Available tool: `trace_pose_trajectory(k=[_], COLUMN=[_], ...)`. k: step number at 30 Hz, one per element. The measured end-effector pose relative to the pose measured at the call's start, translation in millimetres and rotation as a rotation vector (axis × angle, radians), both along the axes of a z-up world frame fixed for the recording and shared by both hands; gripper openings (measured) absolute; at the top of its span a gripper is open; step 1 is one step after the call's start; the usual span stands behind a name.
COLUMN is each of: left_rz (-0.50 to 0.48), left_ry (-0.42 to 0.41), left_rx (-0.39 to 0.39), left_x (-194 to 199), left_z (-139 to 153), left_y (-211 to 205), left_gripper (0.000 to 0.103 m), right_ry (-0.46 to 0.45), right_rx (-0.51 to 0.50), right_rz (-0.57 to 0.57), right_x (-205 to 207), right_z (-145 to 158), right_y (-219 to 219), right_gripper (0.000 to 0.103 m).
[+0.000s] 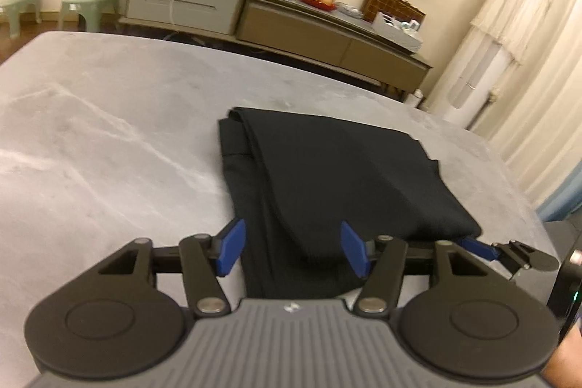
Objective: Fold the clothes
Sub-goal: 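Open both grippers and withdraw them from the folded trousers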
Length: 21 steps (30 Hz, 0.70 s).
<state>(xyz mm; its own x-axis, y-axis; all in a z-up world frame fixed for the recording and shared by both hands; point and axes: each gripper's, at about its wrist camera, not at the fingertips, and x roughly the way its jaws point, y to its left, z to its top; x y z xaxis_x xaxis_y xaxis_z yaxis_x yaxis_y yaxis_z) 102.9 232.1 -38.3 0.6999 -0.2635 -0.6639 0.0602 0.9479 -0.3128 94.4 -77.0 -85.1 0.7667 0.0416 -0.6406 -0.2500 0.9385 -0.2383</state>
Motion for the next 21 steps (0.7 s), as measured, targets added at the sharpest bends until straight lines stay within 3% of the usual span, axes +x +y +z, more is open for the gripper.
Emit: trace_pose_trajectory(k=[4,8,10,12,17,21], left_rz=[0.002,0.003,0.004,0.011,-0.004,-0.034], left_ry=[-0.01,-0.02,-0.025,-0.038,-0.059,-0.09], left_rx=[0.036,0.073,0.091,0.108,0.167,0.23], left_x=[-1,-2,-2,-4,-6,-14], left_z=[-3,-5,-6,-5,-3,-4], left_y=[-5,-11,-13,-14,-25,-45], left_gripper=[0.062,0.066,0.077,0.091,0.095,0.101], right_ry=[-0.106,-0.141,-0.103,0.036,0.085,0.068], right_rx=[0.082,0.219,0.242,0.266,0.369,0.369], right_rz=[0.014,0.15,0.17,0.107,0.093,0.057], right_x=[-16,-17,-3,19,20,-7], right_z=[29,37,23,-3,5,24], right_y=[3,35,47,46,21,-3], right_gripper=[0.055,0.064,0.065,0.07,0.074,0.086])
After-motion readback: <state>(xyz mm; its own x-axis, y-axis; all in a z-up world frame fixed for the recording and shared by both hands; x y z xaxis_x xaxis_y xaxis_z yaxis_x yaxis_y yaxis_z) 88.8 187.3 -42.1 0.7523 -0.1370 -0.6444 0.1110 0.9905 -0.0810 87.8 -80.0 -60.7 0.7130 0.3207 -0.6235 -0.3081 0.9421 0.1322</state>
